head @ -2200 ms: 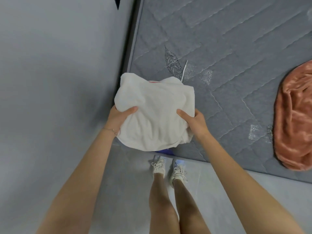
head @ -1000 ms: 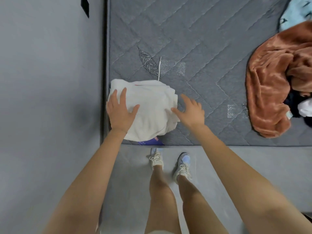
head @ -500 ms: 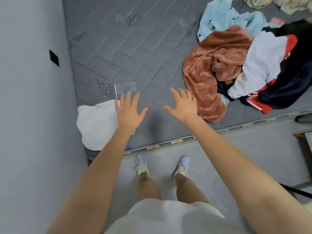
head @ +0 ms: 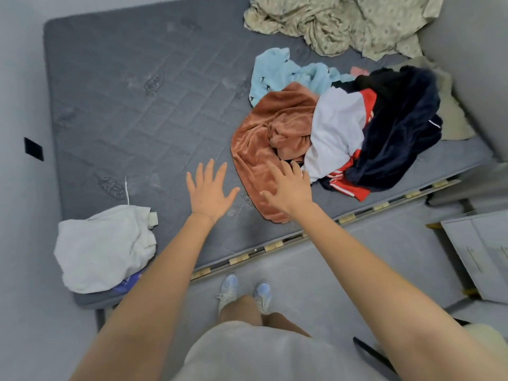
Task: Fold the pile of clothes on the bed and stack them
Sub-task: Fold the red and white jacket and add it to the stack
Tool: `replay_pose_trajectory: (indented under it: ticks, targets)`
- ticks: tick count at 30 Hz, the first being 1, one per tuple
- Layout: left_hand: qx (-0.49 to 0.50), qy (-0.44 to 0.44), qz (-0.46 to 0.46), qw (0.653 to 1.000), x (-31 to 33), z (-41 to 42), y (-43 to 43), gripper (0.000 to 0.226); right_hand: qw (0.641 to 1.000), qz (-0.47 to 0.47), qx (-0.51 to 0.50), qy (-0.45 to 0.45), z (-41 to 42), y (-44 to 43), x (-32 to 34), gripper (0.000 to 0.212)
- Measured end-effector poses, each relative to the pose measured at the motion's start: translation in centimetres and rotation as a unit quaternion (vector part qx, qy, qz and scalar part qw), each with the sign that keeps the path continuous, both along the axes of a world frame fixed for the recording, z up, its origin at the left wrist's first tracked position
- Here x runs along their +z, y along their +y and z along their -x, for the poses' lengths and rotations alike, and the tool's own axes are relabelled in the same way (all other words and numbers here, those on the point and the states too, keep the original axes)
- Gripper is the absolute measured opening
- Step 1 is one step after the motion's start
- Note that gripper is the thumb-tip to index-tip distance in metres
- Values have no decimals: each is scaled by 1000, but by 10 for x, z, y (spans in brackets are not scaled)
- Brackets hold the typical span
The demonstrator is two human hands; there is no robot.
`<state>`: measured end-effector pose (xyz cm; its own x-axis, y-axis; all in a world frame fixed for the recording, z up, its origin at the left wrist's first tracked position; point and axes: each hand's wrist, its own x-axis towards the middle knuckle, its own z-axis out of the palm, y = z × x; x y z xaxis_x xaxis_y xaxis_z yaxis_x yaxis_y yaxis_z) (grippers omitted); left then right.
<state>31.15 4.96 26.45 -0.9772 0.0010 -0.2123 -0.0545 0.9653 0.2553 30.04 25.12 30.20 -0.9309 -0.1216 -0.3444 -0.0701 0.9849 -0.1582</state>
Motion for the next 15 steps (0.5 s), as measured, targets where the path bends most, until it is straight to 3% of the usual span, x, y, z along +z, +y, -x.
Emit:
replay_pose_trajectory:
  ticks: [15]
  targets:
    - [-113, -4, 14, 993, 14, 110, 75, 72, 992, -28, -125, 4, 71, 97, 4, 79]
